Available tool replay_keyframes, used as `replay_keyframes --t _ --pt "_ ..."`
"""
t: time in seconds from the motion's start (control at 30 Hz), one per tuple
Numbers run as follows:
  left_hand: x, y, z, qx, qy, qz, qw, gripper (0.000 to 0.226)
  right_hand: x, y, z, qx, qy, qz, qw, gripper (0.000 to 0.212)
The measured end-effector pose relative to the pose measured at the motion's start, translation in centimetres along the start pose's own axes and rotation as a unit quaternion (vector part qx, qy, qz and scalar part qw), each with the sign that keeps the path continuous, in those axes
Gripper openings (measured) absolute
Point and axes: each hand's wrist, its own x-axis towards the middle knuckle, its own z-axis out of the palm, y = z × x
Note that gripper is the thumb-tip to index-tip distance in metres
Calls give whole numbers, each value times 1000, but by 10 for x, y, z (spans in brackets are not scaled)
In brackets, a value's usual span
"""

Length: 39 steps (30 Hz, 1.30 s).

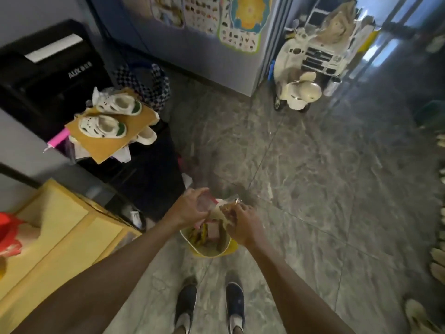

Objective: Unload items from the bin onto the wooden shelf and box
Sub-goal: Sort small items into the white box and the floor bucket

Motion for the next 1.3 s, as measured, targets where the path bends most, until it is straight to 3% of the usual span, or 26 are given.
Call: replay_keyframes --t 0.13,0.47,0.67,0.73,0.8,0.87,1.07,1.3 --pt "29 -26 39 10 -4 -47 999 100 42 21 37 -10 -51 -40 998 58" --pt "77 -115 136 48 -66 -121 989 47 115 56 152 -52 -152 -67 985 55" --pt "90 -168 180 1 -68 -158 985 52 141 86 233 -85 -174 -59 979 60" --pt "91 -172 182 -8 -66 -153 986 65 146 94 249 -95 -174 -65 978 67" --pt "87 -174 180 -14 -57 -155 986 89 143 87 243 -117 -174 -72 975 82" --pt "80 -170 173 -22 -46 -149 987 95 136 78 225 -116 -169 -59 977 84" --pt "50 -126 113 24 -3 -138 990 73 112 38 123 -90 -127 -61 986 88" --pt "13 -51 -11 97 97 -76 988 83 98 -16 -28 -95 -15 -96 991 101"
